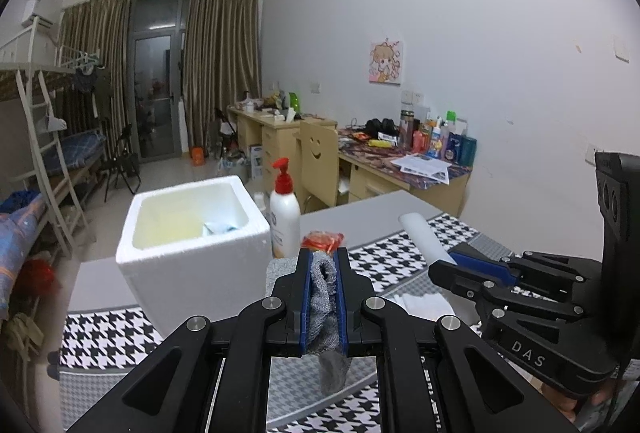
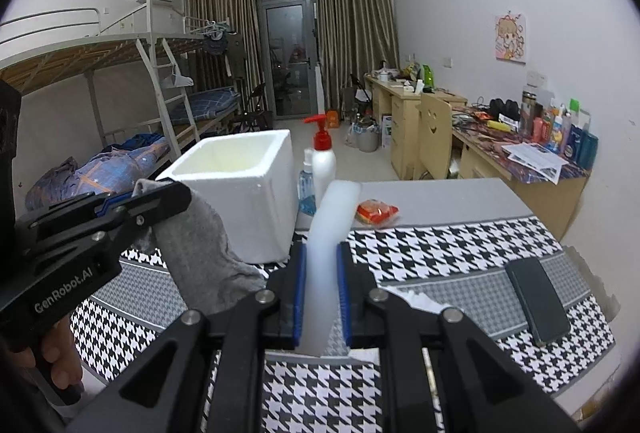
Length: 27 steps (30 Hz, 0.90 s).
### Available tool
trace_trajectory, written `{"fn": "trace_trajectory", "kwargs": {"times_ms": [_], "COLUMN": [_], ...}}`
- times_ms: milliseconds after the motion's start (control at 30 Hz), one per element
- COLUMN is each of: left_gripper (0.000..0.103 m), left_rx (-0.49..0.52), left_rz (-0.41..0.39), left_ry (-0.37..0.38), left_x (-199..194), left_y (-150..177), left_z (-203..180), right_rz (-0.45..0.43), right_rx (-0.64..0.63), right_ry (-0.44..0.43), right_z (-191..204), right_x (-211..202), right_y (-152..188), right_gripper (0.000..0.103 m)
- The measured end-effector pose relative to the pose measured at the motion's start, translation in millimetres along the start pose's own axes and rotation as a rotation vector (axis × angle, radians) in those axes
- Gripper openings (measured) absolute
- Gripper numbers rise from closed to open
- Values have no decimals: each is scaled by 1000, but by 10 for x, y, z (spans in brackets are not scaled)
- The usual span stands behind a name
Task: Organize soft objects
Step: 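Lift the grey sock and white roller and carry both over the foam box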
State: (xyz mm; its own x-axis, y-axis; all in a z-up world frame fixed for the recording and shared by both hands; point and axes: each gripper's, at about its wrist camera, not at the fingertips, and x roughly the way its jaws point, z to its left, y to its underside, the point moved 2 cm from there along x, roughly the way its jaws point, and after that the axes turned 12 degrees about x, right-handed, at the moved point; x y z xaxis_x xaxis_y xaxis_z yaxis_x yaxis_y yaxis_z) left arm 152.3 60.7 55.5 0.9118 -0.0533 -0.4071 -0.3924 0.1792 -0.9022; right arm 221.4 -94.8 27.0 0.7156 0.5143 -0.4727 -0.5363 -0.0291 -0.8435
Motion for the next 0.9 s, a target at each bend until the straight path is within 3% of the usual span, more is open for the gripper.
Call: {"fn": "trace_trajectory", "kwargs": {"times_ms": [900], "left_gripper": [11], "left_rx": [-12], "left_rz": [-33], "left_ry": [-94], "left_x": [69], "left_y": [-414], "left_z": [415], "right_rz": [0], "right_rx": [-65], "right_ry": [-94], "right_z": [386], "right_x": [180], "right_y": [-429], "right_gripper": [18]}}
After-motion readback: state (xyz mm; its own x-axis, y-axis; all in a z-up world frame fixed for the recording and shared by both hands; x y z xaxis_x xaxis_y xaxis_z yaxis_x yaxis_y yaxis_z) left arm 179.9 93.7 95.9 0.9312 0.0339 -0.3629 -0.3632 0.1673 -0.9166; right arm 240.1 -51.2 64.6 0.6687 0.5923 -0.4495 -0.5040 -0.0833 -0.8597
